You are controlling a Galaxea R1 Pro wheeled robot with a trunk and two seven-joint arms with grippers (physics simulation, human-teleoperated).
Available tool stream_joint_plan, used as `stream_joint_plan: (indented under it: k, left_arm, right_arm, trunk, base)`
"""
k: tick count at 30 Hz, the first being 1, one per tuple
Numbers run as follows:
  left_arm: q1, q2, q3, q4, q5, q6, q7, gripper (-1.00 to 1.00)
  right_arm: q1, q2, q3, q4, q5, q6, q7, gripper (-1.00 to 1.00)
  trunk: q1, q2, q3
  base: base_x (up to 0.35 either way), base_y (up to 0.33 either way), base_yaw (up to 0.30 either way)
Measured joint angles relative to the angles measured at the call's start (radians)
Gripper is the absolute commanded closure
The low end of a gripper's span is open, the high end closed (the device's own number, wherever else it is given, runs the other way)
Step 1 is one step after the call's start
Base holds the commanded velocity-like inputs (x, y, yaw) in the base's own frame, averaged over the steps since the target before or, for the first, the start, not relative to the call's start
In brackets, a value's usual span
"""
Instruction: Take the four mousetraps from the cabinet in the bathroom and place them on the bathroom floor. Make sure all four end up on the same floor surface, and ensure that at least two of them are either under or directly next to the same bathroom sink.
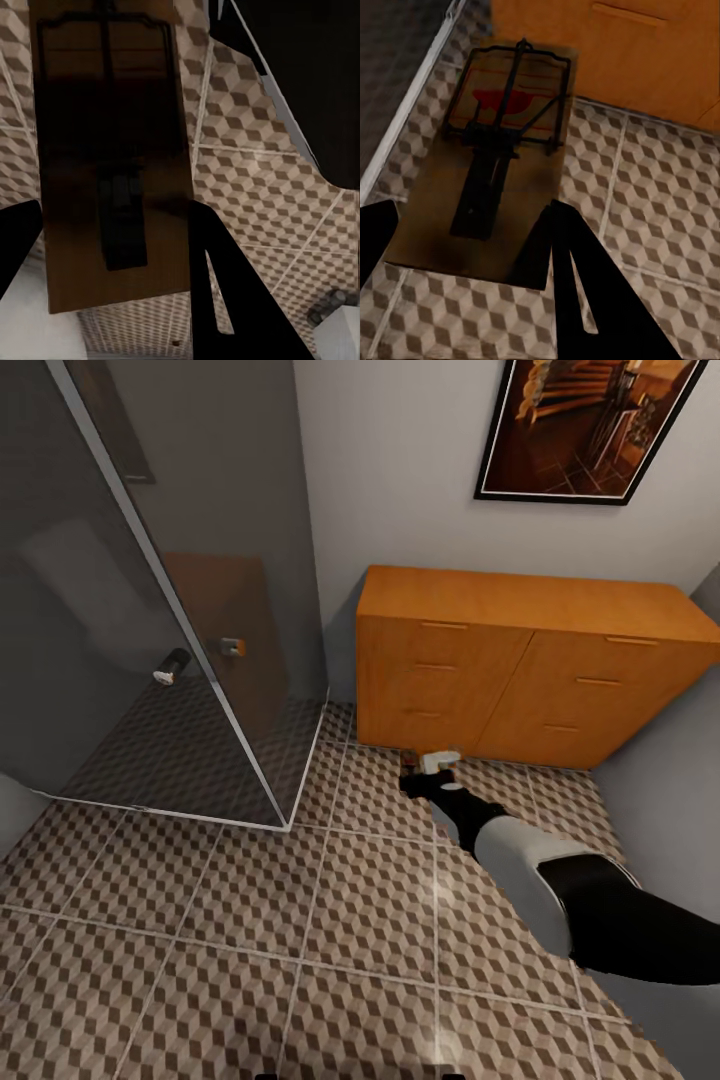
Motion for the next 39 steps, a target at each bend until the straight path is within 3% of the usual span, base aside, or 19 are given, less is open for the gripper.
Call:
stream_joint_plan:
  k: [3, 4, 7, 8, 10, 12, 15, 18, 21, 24, 27, 33, 39]
  left_arm:
    - [-0.001, -0.001, -0.001, -0.081, -0.001, -0.039, 0.003, 1.00]
    - [-0.001, -0.001, 0.000, -0.093, 0.000, -0.041, 0.003, 1.00]
    - [-0.001, 0.006, 0.002, -0.180, -0.001, -0.045, 0.005, 1.00]
    - [-0.001, 0.007, 0.002, -0.197, 0.000, -0.045, 0.007, 1.00]
    - [-0.001, 0.011, 0.005, -0.293, -0.001, -0.041, 0.048, 1.00]
    - [-0.002, 0.012, 0.006, -0.402, 0.003, -0.025, 0.137, 1.00]
    - [-0.007, 0.009, 0.007, -0.567, -0.001, 0.074, 0.249, 1.00]
    - [-0.031, 0.009, 0.009, -0.731, 0.000, 0.220, 0.284, 1.00]
    - [-0.071, 0.005, 0.009, -0.828, 0.000, 0.300, 0.296, 1.00]
    - [-0.116, -0.007, 0.010, -0.862, -0.002, 0.326, 0.301, 1.00]
    - [-0.157, -0.010, 0.011, -0.870, -0.002, 0.332, 0.302, 1.00]
    - [-0.228, -0.011, 0.015, -0.869, -0.002, 0.358, 0.304, 1.00]
    - [-0.239, -0.011, 0.012, -0.872, -0.003, 0.355, 0.302, 1.00]
  right_arm:
    - [0.119, -0.014, 0.000, 0.008, 0.006, -0.095, 0.001, 1.00]
    - [0.135, -0.017, 0.000, 0.008, 0.009, -0.114, 0.002, 1.00]
    - [0.269, -0.041, -0.001, 0.009, 0.022, -0.232, 0.003, 1.00]
    - [0.288, -0.045, 0.000, 0.009, 0.025, -0.248, 0.003, 1.00]
    - [0.363, -0.052, 0.001, 0.009, 0.044, -0.313, 0.003, 1.00]
    - [0.433, -0.057, 0.002, 0.009, 0.062, -0.373, 0.001, 1.00]
    - [0.503, -0.076, 0.003, 0.009, 0.078, -0.459, -0.003, 1.00]
    - [0.548, -0.093, 0.005, 0.009, 0.086, -0.538, -0.005, 1.00]
    - [0.589, -0.097, 0.006, 0.009, 0.088, -0.625, -0.007, 1.00]
    - [0.630, -0.098, 0.008, 0.010, 0.088, -0.765, -0.008, 1.00]
    - [0.665, -0.097, 0.008, 0.011, 0.087, -0.855, -0.009, 1.00]
    - [0.693, -0.097, 0.006, 0.011, 0.084, -0.890, -0.011, 1.00]
    - [0.695, -0.099, 0.005, 0.011, 0.082, -0.887, -0.012, 1.00]
  trunk:
    - [0.000, 0.000, 0.000]
    - [0.000, 0.000, 0.000]
    - [0.000, 0.000, 0.000]
    - [0.000, 0.000, 0.000]
    - [0.000, 0.000, 0.000]
    - [0.000, 0.000, 0.000]
    - [0.000, 0.000, 0.000]
    - [0.000, 0.000, 0.000]
    - [0.000, 0.000, 0.000]
    - [0.000, 0.000, 0.000]
    - [0.000, 0.000, 0.000]
    - [0.000, 0.000, 0.000]
    - [0.000, 0.000, 0.000]
  base:
    - [0.000, 0.000, 0.000]
    - [0.000, 0.000, 0.000]
    - [0.000, 0.000, 0.000]
    - [0.000, 0.000, 0.000]
    - [0.000, 0.000, 0.000]
    - [0.000, 0.000, 0.000]
    - [0.000, 0.000, 0.000]
    - [0.000, 0.000, 0.000]
    - [0.000, 0.000, 0.000]
    - [0.000, 0.000, 0.000]
    - [0.000, 0.000, 0.000]
    - [0.000, 0.000, 0.000]
    - [0.000, 0.000, 0.000]
